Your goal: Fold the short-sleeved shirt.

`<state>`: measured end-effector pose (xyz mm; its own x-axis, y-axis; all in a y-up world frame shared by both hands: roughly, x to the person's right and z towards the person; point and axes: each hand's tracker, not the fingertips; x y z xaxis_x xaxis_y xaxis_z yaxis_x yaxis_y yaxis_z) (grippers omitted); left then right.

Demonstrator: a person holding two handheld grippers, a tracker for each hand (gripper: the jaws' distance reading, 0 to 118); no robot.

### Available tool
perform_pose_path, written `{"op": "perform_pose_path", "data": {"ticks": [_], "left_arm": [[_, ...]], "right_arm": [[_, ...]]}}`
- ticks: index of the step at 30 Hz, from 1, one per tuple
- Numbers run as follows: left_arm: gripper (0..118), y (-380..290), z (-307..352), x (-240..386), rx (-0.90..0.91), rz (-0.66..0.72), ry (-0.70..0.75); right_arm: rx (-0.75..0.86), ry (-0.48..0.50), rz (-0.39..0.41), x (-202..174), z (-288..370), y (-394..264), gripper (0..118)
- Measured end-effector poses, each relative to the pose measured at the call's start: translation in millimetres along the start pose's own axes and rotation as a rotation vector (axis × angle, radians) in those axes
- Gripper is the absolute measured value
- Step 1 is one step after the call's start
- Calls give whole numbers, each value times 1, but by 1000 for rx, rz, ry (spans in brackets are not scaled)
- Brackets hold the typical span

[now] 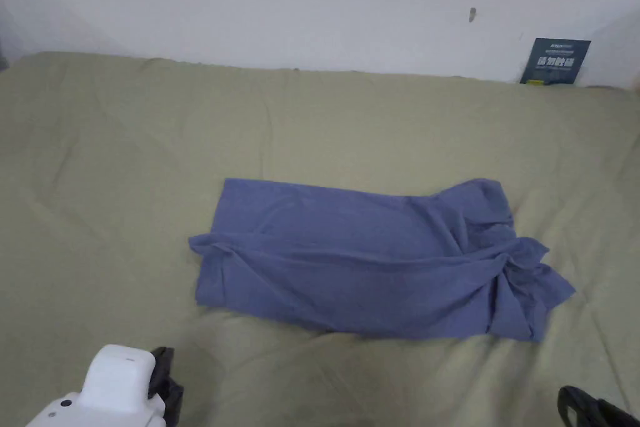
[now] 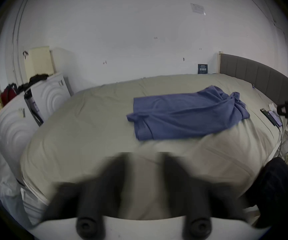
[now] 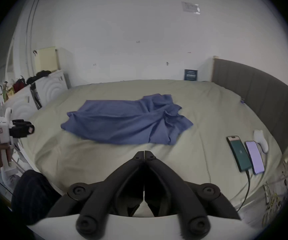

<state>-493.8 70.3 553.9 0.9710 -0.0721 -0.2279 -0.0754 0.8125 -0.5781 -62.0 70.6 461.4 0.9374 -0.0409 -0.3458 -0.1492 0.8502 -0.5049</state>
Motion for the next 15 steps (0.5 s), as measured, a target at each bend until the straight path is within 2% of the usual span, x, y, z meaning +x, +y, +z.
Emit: {"op": "perform_pose_path", "data": {"ticks": [1,2,4,6,7,9,10,11,12,13,15], "left_arm": [[0,1,-2,-2,14,24,17],[0,4,-7,-6,18,4,4],[0,13,-20,-9,19,-22,30],[0,26,-40,-18,22,18,12],[26,33,-55,-22,10,53,-1],[112,46,-84,-26,-15,54,7],[116,52,-103,-28,-69,44,26],[115,55,-121,-29,-108,28,64],[115,53,-145,-35,24,6,69],[115,51,-165,-38,-68,8,102],[115,52,-198,-44,-135,28,88]], "right_arm": [[-3,62,-44,1,3,-4,0],[-20,76,-81,1,5,-8,0],[-24,45,-59,-2,8,-13,0],[-32,44,-59,-3,7,-13,0],[-40,45,-74,-2,6,-14,0],[-47,45,-92,-4,5,-13,0],[-49,42,-100,-3,5,-14,0],[-50,42,-111,0,4,-14,0],[-53,41,-122,2,2,-15,0],[-59,32,-127,-3,1,-12,0],[-68,18,-134,0,-2,-12,0]]}}
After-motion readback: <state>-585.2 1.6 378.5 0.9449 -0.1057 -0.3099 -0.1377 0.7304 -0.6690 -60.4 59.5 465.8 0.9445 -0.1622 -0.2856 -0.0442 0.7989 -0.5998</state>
